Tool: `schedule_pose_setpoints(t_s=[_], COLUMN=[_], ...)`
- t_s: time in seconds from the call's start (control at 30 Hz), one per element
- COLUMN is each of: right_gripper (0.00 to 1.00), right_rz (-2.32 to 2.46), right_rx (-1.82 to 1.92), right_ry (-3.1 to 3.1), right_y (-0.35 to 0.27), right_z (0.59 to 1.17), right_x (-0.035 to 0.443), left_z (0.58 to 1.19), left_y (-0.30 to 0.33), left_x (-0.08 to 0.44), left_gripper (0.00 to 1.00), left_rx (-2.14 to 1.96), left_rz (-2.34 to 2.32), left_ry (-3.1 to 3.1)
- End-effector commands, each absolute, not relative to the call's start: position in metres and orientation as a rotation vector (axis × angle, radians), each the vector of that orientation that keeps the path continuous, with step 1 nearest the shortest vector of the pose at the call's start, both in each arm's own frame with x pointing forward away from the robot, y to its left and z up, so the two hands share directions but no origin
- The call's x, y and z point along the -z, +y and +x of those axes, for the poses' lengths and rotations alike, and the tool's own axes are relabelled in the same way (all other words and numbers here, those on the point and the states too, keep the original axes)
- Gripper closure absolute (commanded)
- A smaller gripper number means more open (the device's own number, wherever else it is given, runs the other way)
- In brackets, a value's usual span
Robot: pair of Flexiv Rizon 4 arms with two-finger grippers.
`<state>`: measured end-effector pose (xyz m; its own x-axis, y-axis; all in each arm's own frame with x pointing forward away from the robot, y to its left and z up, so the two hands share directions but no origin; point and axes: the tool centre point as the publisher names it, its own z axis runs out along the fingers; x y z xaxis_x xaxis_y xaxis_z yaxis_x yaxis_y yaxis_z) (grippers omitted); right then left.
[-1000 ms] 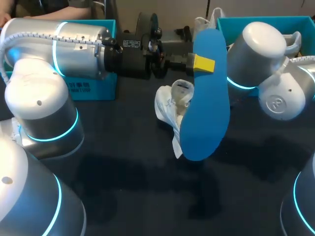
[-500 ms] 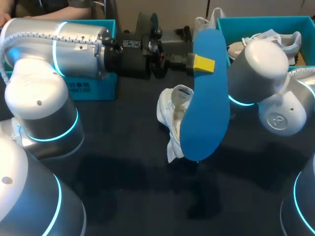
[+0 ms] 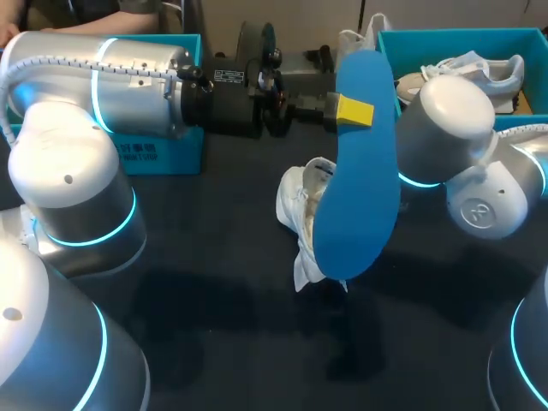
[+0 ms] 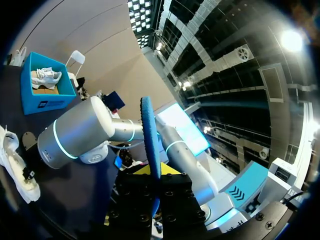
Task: Take the shoe out of the shoebox, open the shoe tongue, remove and reinsert the insole, then place the shoe into the shoebox
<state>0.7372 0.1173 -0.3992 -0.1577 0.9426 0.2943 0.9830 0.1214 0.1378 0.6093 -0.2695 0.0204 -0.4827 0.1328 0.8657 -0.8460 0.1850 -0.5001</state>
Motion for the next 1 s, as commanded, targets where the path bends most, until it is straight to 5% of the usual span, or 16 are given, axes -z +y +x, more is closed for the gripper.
schedule_pose_setpoints(t_s=[0.03, 0.13, 0.2, 0.23, 1.0], right_gripper=[1.00, 1.00, 0.58, 0.00, 0.00], right_rz=[-1.943, -1.944, -1.959, -1.958, -1.791], right_rx=[0.455, 0.450, 0.450, 0.463, 0.896], right_ry=[-2.239, -2.233, -2.221, -2.221, -1.854], right_y=[0.121, 0.122, 0.120, 0.119, 0.107], right_z=[0.739, 0.737, 0.736, 0.736, 0.727], right_x=[0.406, 0.406, 0.404, 0.401, 0.326], left_z=[0.609, 0.609, 0.609, 0.609, 0.609], left_y=[-0.270, -0.270, -0.270, -0.270, -0.270], left_x=[-0.020, -0.020, -0.020, -0.020, -0.020], left_gripper=[1.00, 1.00, 1.00, 1.00, 1.00], left_rx=[-1.437, -1.437, -1.437, -1.437, -1.437], left_rz=[0.697, 0.697, 0.697, 0.697, 0.697], left_ry=[-1.604, -1.604, -1.604, -1.604, -1.604])
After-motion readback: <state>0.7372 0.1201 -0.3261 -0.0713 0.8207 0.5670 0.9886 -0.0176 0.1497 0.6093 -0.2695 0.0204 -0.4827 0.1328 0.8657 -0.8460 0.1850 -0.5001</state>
